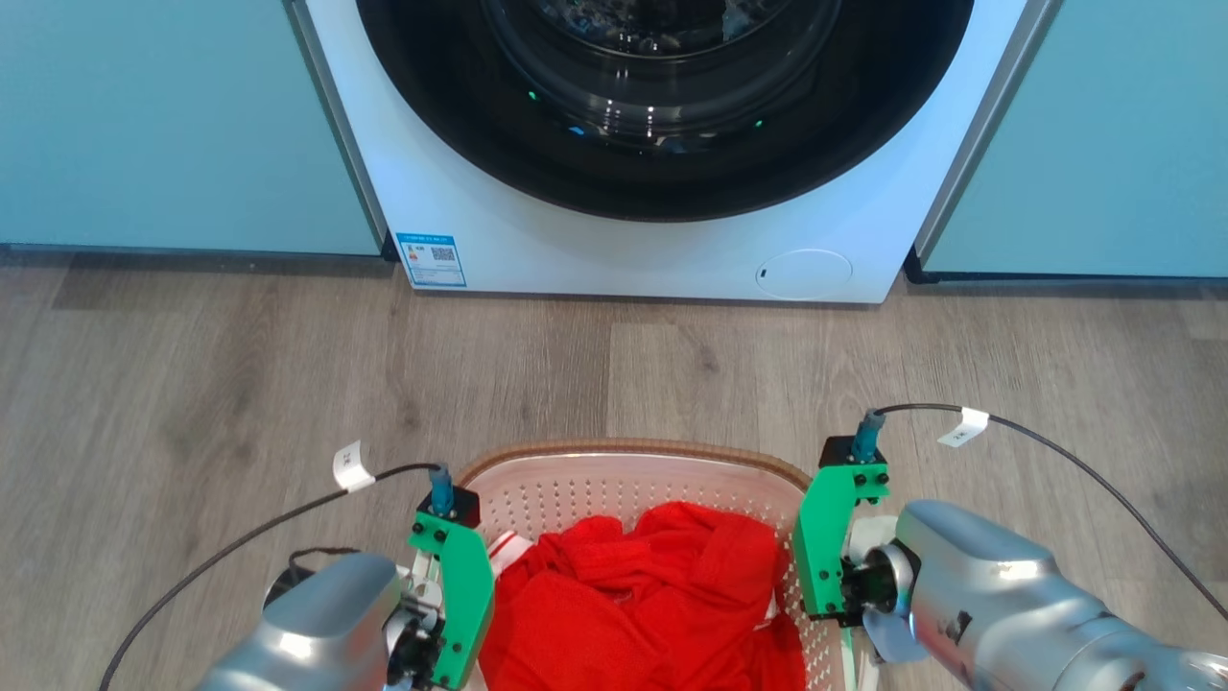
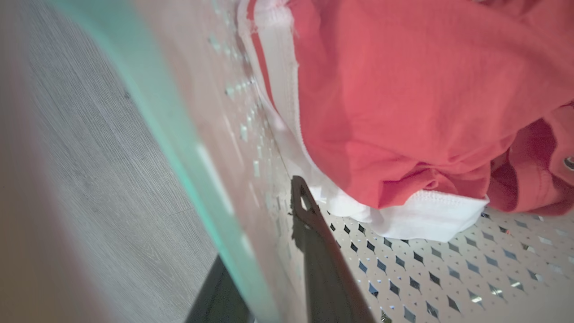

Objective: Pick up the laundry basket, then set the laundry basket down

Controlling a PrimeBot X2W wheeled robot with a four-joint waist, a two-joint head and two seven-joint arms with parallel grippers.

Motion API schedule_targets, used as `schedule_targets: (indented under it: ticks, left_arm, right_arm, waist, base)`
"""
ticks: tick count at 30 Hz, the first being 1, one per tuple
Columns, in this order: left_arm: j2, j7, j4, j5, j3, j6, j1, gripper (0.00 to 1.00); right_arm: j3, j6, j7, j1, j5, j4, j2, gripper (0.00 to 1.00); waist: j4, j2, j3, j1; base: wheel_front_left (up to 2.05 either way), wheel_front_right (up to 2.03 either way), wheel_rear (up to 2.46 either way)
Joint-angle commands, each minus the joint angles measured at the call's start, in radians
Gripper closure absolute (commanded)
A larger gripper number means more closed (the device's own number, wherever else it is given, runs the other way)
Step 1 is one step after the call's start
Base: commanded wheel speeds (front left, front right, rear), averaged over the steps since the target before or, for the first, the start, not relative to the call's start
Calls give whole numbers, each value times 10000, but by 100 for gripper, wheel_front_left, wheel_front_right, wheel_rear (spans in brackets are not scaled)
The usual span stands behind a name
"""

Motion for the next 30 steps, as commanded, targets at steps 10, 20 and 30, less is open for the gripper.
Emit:
schedule_targets:
  ticks: [10, 20, 30]
  left_arm:
    - [-153, 153, -416, 59, -101, -167, -171, 100]
    - [-139, 184, -369, 39, -102, -167, -204, 100]
    - [-152, 186, -292, 20, -102, -167, -200, 100]
  right_arm:
    - [65, 88, -34, -290, -65, -504, 320, 100]
    - [97, 88, -53, -329, -49, -457, 314, 100]
    - [122, 88, -54, -300, -57, -419, 302, 100]
  waist:
    - [78, -1, -159, 1]
    - [95, -1, -185, 1]
    - [88, -1, -246, 1]
  base:
    - [0, 0, 0]
    - [0, 0, 0]
    - [0, 0, 0]
